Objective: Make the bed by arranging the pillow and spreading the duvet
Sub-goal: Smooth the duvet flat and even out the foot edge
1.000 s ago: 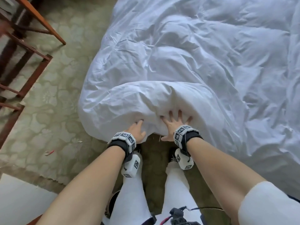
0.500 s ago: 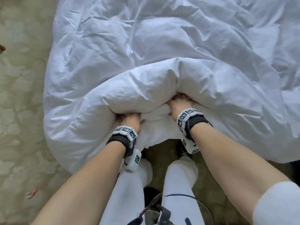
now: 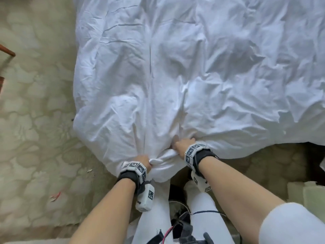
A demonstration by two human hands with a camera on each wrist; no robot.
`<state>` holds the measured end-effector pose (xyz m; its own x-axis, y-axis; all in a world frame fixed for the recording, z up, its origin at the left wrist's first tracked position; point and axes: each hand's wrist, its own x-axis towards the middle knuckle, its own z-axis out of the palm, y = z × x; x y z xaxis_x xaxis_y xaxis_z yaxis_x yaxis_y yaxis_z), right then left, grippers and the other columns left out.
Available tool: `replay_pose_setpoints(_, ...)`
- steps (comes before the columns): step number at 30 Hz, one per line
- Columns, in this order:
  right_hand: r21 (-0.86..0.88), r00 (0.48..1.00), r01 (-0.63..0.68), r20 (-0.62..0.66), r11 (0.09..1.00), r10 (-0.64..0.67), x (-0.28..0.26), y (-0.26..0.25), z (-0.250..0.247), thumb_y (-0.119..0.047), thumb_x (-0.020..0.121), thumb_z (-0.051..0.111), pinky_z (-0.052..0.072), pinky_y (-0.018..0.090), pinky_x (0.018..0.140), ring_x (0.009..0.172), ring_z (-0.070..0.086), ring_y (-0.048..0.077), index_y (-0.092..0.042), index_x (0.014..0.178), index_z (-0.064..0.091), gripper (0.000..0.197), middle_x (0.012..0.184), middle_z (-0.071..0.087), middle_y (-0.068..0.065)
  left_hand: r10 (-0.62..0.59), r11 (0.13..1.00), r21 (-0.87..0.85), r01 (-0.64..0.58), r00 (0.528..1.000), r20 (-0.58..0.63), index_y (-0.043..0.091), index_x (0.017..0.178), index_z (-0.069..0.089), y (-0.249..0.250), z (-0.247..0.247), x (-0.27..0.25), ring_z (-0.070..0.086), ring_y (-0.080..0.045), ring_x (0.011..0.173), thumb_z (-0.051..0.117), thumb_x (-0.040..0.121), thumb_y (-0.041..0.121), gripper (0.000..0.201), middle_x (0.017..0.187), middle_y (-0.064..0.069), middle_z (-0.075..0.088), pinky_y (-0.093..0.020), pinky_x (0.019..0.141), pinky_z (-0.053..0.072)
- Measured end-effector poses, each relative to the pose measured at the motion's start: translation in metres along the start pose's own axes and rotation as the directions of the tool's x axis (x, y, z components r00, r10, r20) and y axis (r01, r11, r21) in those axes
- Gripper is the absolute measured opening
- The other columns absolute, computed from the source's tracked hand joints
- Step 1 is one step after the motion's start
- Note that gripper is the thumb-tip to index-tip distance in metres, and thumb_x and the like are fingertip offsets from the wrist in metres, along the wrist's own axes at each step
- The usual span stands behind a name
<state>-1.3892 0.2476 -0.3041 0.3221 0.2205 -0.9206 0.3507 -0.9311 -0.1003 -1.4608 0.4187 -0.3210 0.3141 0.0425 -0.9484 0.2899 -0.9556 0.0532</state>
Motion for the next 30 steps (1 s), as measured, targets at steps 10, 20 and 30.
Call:
replay_pose_setpoints(10,0.135,0.994,0.097,-0.067,0.986,-0.088,-0.041,0.010,0.028,-0.012,0.097,0.054,0.050,0.030,0.091,0.114,0.063,0.029,-0.015,0.128,0.065,0.033,0.132,0.062,0.011,-0.007,0.999,-0.044,0.006,1.000,-0.029,0.011,0.117,0.067,-0.007,0.020,-0.039,0.067,-0.027,0.105,0.067,0.082,0.037,0.044,0.113,-0.010,0.071,-0.033,0.091,0.053)
replay_pose_setpoints(20,0.166,0.985,0.066,-0.167,0.984,-0.038,-0.120,0.042,0.054,-0.009,0.094,0.056,0.049,0.029,0.087,0.109,0.065,0.029,-0.010,0.116,0.070,0.026,0.123,0.067,0.011,-0.105,0.985,-0.162,0.067,0.966,-0.237,0.003,0.118,0.065,0.000,0.053,-0.116,0.061,-0.033,0.116,0.049,0.096,0.019,0.031,0.123,-0.017,0.066,-0.035,0.095,0.047)
replay_pose_setpoints(30,0.337,0.936,-0.036,-0.318,0.941,0.150,-0.204,0.061,0.005,-0.012,0.096,0.048,0.053,0.027,0.074,0.099,0.070,0.024,-0.020,0.114,0.070,0.029,0.113,0.071,0.005,0.123,0.987,-0.057,-0.148,0.941,-0.316,0.006,0.109,0.067,0.025,-0.038,-0.156,0.067,-0.033,0.104,0.050,0.087,0.015,0.029,0.115,-0.019,0.069,-0.033,0.087,0.055)
